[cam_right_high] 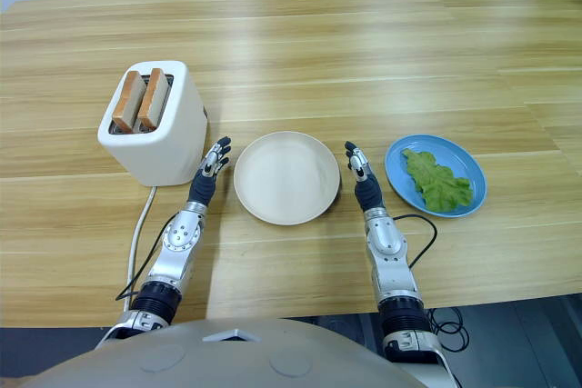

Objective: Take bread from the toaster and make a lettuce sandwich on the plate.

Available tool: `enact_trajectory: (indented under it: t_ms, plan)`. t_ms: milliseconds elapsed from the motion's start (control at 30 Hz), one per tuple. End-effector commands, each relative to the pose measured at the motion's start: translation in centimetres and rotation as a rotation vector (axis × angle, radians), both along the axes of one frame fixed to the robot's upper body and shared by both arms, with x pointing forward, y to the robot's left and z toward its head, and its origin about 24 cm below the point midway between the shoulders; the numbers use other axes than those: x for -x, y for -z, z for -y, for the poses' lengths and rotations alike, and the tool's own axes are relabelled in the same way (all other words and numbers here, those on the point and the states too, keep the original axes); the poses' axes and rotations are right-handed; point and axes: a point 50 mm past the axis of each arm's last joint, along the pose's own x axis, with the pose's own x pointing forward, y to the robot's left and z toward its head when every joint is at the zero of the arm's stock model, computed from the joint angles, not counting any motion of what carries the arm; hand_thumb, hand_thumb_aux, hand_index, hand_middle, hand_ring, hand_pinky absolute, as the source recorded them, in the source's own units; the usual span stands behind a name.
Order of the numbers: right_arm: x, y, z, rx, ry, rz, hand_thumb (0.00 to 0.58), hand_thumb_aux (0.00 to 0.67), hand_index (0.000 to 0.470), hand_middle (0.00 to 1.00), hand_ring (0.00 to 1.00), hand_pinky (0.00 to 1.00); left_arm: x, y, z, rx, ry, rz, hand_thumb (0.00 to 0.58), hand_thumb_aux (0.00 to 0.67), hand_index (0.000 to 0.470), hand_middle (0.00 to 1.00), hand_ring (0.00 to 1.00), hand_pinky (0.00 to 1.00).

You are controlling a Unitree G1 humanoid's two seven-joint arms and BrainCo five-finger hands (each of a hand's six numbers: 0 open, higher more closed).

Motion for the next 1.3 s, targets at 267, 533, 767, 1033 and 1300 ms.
enact_trajectory:
  t_ms: [267, 533, 767, 1033, 1300]
  plan:
    - [0.0, 0.1, 0.2, -0.019, 0.015, -0.003, 0.000, 0.000, 0.000, 0.00, 0.00, 0.00, 0.0, 0.3, -0.3, -0.010, -0.024, -0.017, 0.000, 0.000, 0.000, 0.00, 0.00, 0.00]
    - [0.1, 0.2, 0.0, -0.036, 0.009, -0.004, 0.000, 0.000, 0.000, 0.00, 0.00, 0.00, 0.2, -3.1, 0.7, -0.101, 0.044, 0.141, 0.000, 0.000, 0.000, 0.00, 0.00, 0.00]
    - [0.2, 0.6, -0.4, -0.037, -0.002, -0.020, 0.000, 0.000, 0.000, 0.00, 0.00, 0.00, 2.4, -17.8, 0.6, -0.086, 0.194, 0.498, 0.000, 0.000, 0.000, 0.00, 0.00, 0.00]
    - [0.0, 0.7, -0.8, -0.038, -0.011, -0.023, 0.000, 0.000, 0.000, 0.00, 0.00, 0.00, 3.1, -24.3, -7.4, -0.492, -0.011, 0.526, 0.000, 0.000, 0.000, 0.00, 0.00, 0.00]
    - [0.1, 0.8, -0.9, -0.038, -0.017, -0.027, 0.000, 0.000, 0.000, 0.00, 0.00, 0.00, -0.1, -19.0, -17.1, -1.295, -0.413, 0.133, 0.000, 0.000, 0.000, 0.00, 0.00, 0.00]
